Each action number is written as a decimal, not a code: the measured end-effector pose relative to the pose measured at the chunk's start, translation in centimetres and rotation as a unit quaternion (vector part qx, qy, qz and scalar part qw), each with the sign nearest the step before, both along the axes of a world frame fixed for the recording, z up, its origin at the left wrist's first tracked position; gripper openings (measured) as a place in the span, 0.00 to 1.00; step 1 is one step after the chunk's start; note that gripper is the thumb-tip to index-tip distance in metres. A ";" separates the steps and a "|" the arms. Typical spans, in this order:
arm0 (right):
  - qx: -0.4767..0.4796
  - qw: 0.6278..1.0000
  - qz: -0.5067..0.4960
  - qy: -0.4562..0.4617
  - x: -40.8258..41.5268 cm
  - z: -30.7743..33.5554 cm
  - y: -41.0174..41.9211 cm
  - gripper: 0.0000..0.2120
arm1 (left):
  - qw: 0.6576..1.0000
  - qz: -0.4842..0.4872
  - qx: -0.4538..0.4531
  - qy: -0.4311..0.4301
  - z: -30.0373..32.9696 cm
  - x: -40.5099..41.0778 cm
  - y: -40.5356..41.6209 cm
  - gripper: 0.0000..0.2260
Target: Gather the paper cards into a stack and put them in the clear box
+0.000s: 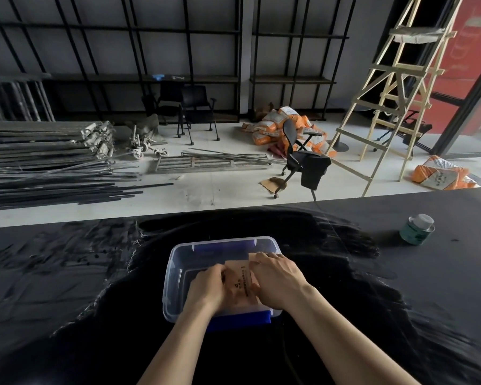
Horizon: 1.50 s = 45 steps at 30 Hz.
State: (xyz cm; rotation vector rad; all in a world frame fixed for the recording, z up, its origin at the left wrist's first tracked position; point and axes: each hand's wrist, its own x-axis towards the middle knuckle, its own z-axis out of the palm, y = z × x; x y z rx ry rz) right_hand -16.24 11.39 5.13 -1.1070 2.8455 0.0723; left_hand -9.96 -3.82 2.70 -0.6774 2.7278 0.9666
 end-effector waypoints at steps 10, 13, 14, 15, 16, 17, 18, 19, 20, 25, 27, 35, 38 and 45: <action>-0.053 0.998 0.001 0.026 -0.2 -0.3 0.7 0.21 | 1.000 0.008 0.026 -0.009 -0.1 0.2 -0.4 0.15; -0.095 0.994 -0.023 0.042 -0.5 -0.5 1.7 0.28 | 1.000 0.004 0.023 0.002 -0.2 0.1 -0.6 0.16; -0.105 0.993 -0.035 0.036 -0.7 -0.7 1.9 0.29 | 1.000 0.009 0.001 0.013 -0.2 0.1 -0.8 0.18; -0.112 0.992 -0.044 0.028 -0.8 -0.8 2.2 0.30 | 0.999 0.014 -0.031 0.028 -0.2 0.2 -1.0 0.22; -0.116 0.992 -0.050 0.019 -0.9 -1.0 2.3 0.30 | 0.996 0.017 -0.068 0.051 0.0 0.4 -1.2 0.25; -0.116 0.992 -0.057 0.007 -0.9 -1.2 2.3 0.32 | 0.991 0.018 -0.108 0.078 0.3 0.7 -1.3 0.28; -0.115 0.991 -0.065 -0.005 -0.9 -1.3 2.3 0.33 | 0.982 0.014 -0.156 0.102 0.6 0.9 -1.5 0.29; -0.113 0.990 -0.076 -0.015 -0.8 -1.5 2.4 0.34 | 0.971 0.005 -0.212 0.114 1.0 1.2 -1.7 0.31; -0.114 0.989 -0.088 -0.022 -0.8 -1.6 2.4 0.35 | 0.957 -0.003 -0.266 0.118 1.3 1.4 -1.9 0.33; -0.111 0.987 -0.110 -0.035 -0.7 -2.0 2.4 0.38 | 0.942 0.027 -0.317 0.104 2.0 2.4 -4.4 0.41; -0.112 0.987 -0.112 -0.036 -0.6 -2.0 2.3 0.38 | 0.948 0.020 -0.302 0.102 1.5 3.0 -5.4 0.42; -0.105 0.988 -0.107 -0.031 -1.3 -0.5 2.2 0.35 | 0.970 -0.016 -0.180 0.159 2.4 3.1 -8.3 0.39; -0.115 0.987 -0.109 -0.005 -2.8 2.4 2.1 0.36 | 0.973 -0.002 -0.176 0.150 5.0 2.9 -10.1 0.41; -0.133 0.976 -0.123 0.118 -6.7 11.4 3.2 0.33 | 0.921 0.064 -0.344 0.169 12.2 4.4 -16.4 0.44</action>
